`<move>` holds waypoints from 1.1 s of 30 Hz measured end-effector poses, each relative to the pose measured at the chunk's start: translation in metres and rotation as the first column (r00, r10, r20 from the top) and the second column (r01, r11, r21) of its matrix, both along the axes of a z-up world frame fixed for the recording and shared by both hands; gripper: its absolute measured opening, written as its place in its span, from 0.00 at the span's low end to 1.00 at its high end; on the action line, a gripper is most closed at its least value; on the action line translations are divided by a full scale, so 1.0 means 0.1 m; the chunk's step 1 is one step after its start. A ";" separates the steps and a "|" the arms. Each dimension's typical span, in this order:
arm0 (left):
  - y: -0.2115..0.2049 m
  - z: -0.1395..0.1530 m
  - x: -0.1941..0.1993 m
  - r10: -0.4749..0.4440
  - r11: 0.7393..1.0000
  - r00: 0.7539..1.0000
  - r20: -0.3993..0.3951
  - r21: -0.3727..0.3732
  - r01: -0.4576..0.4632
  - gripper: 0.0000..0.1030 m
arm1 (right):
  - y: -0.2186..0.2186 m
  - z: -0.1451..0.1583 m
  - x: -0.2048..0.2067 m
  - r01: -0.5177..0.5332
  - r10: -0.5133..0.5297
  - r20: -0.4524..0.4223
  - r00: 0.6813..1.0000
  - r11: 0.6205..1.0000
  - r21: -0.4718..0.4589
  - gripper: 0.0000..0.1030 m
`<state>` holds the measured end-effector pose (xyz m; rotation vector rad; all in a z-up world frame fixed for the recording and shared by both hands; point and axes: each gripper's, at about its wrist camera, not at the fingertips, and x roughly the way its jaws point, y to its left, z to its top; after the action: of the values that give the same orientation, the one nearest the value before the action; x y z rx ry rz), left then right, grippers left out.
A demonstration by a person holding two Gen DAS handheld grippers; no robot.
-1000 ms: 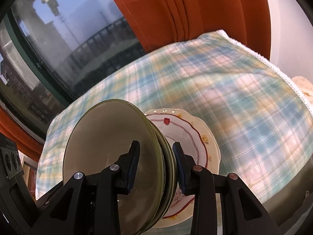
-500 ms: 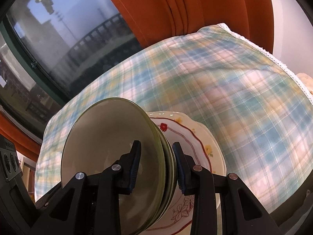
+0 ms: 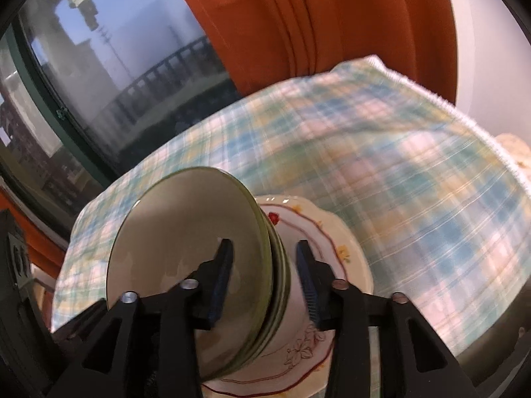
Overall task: Organize plates and bowls
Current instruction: 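Lower the nested bowls onto the plate stack and open both grippers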
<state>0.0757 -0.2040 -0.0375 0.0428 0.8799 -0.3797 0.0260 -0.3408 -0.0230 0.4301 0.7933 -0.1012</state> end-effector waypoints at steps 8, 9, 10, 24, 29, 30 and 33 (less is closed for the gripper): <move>0.16 0.15 -0.11 0.052 0.998 0.993 0.104 0.015 -0.054 0.74 | -0.06 0.09 -0.12 0.074 -0.072 0.040 0.997 0.996 -0.046 0.77; 0.19 0.18 -0.13 0.058 0.998 0.991 0.118 0.013 -0.060 0.76 | -0.03 0.13 -0.16 0.084 -0.080 0.061 0.995 0.994 -0.070 0.79; 0.22 0.22 -0.16 0.068 0.997 0.988 0.139 0.015 -0.071 0.76 | -0.01 0.17 -0.19 0.092 -0.084 0.082 0.993 0.992 -0.090 0.81; 0.83 0.34 -0.56 0.106 0.994 0.950 0.295 -0.007 -0.109 0.85 | 0.58 0.43 -0.62 0.119 -0.071 0.217 0.973 0.970 -0.214 0.84; 1.15 0.26 -0.69 0.127 0.991 0.934 0.334 0.002 -0.135 0.88 | 0.88 0.38 -0.71 0.092 -0.037 0.230 0.972 0.968 -0.235 0.84; 1.21 0.24 -0.71 0.131 0.990 0.931 0.342 0.003 -0.141 0.89 | 0.94 0.36 -0.72 0.084 -0.029 0.229 0.973 0.968 -0.236 0.84; 1.43 0.18 -0.76 0.148 0.987 0.923 0.355 -0.002 -0.158 0.91 | 1.13 0.30 -0.76 0.056 0.002 0.230 0.973 0.968 -0.243 0.84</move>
<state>-0.0006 -0.0609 -0.0198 0.0648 0.5256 -0.2036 -0.0501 -0.2275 0.0073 0.2097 0.5389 -0.1716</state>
